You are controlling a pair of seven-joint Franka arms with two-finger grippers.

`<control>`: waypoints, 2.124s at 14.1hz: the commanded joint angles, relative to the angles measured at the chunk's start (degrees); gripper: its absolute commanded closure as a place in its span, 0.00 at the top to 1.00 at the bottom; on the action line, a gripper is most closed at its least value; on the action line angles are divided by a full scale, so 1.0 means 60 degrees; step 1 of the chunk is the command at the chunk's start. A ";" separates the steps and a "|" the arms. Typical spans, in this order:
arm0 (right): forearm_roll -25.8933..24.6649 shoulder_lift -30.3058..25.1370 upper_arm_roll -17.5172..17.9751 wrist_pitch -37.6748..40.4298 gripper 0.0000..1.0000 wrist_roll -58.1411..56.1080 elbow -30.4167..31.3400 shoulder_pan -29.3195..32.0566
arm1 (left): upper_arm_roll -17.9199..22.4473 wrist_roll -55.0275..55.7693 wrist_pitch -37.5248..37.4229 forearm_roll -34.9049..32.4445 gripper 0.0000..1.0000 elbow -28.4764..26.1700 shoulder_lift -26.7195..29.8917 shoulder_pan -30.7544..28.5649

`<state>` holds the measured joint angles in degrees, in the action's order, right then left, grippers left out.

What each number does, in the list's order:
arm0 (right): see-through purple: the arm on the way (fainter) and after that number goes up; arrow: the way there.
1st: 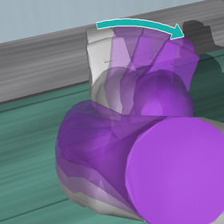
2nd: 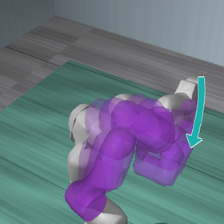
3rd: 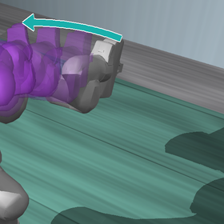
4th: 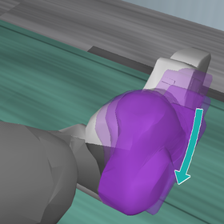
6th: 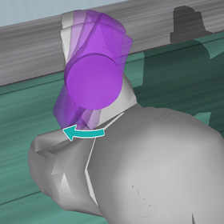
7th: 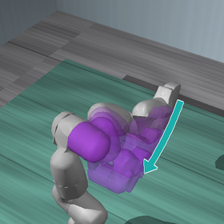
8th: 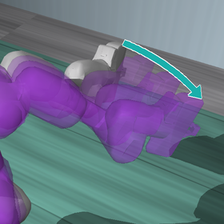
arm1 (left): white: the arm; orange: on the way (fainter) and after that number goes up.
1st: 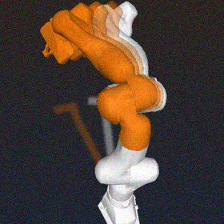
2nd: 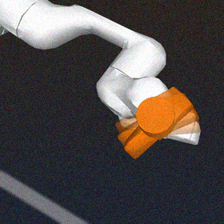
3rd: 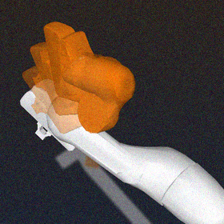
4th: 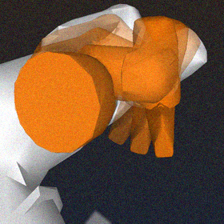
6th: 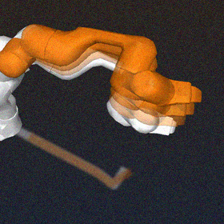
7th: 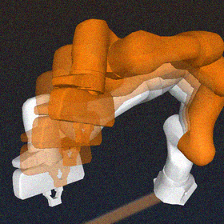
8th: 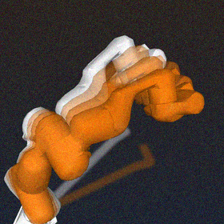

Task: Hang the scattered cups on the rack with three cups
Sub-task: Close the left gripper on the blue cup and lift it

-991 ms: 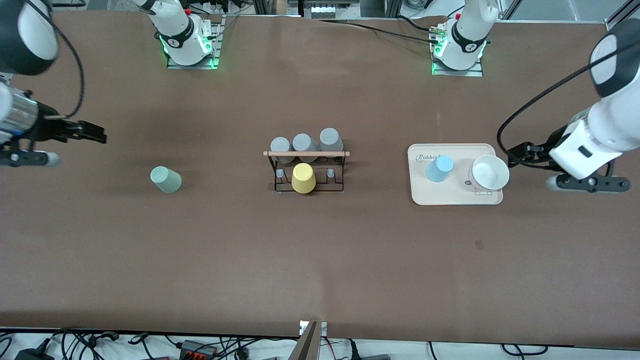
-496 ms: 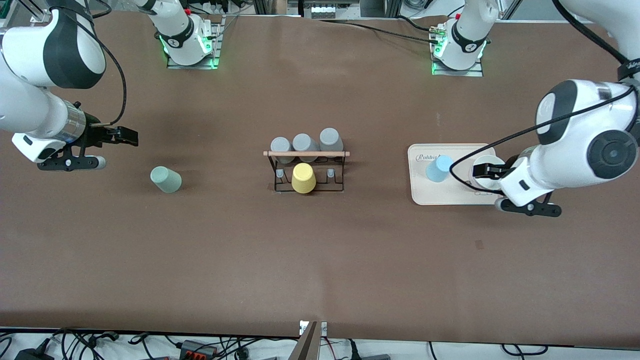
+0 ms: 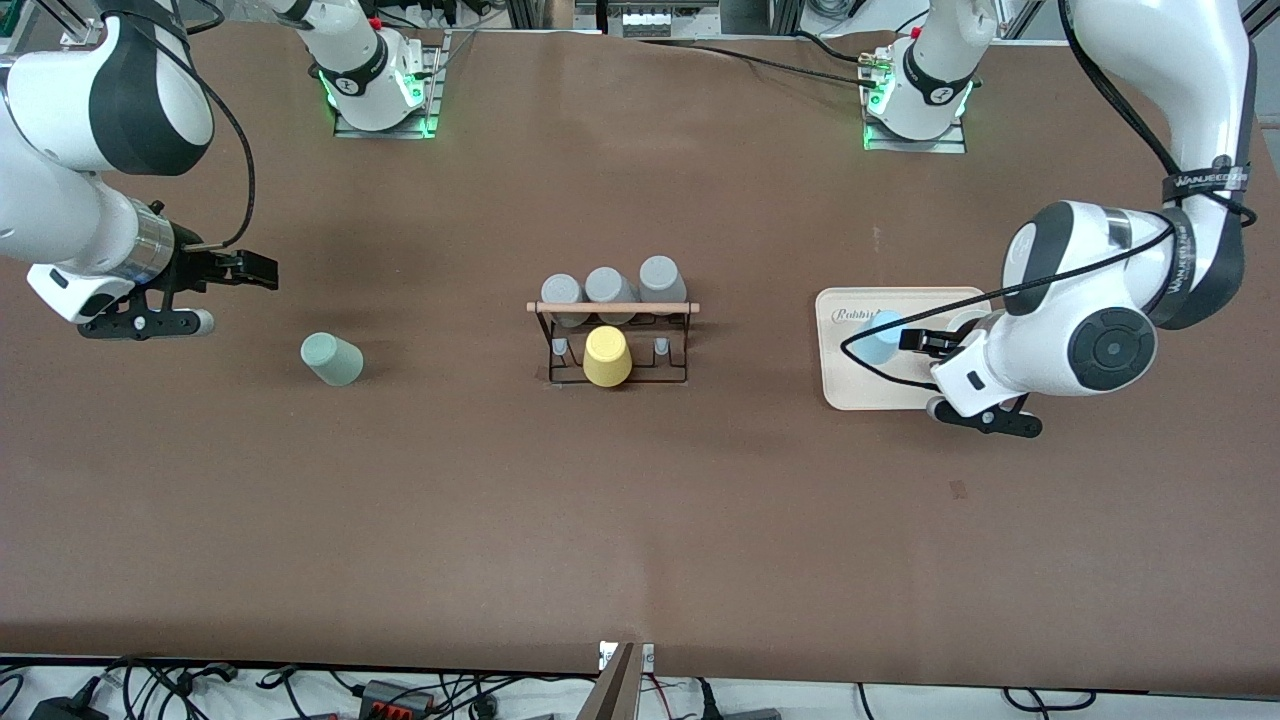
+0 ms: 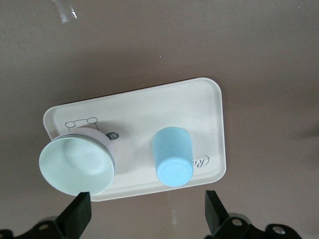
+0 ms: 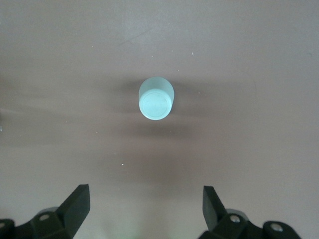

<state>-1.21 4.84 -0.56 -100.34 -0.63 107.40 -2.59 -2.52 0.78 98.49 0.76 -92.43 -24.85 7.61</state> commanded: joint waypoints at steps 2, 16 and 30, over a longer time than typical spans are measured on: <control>0.0026 -0.0221 -0.0038 -0.0005 1.00 0.0017 0.0351 0.0006 | -0.0195 -0.0188 0.2079 0.0152 1.00 -0.2270 0.0858 -0.0052; -0.0018 -0.0104 -0.0038 0.0010 1.00 -0.0057 0.0352 0.0036 | -0.0621 0.0427 0.6436 0.0166 1.00 -0.6349 0.1989 -0.0081; 0.0055 -0.0250 -0.0097 -0.0620 1.00 0.0046 0.0967 0.0285 | -0.0606 0.0441 0.6744 0.0166 0.46 -0.5926 0.1256 -0.0037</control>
<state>-1.23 5.10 -1.39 -102.90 -0.64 111.10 -1.29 -5.94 3.34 139.48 0.86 -129.56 -17.60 7.54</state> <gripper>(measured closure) 0.000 0.203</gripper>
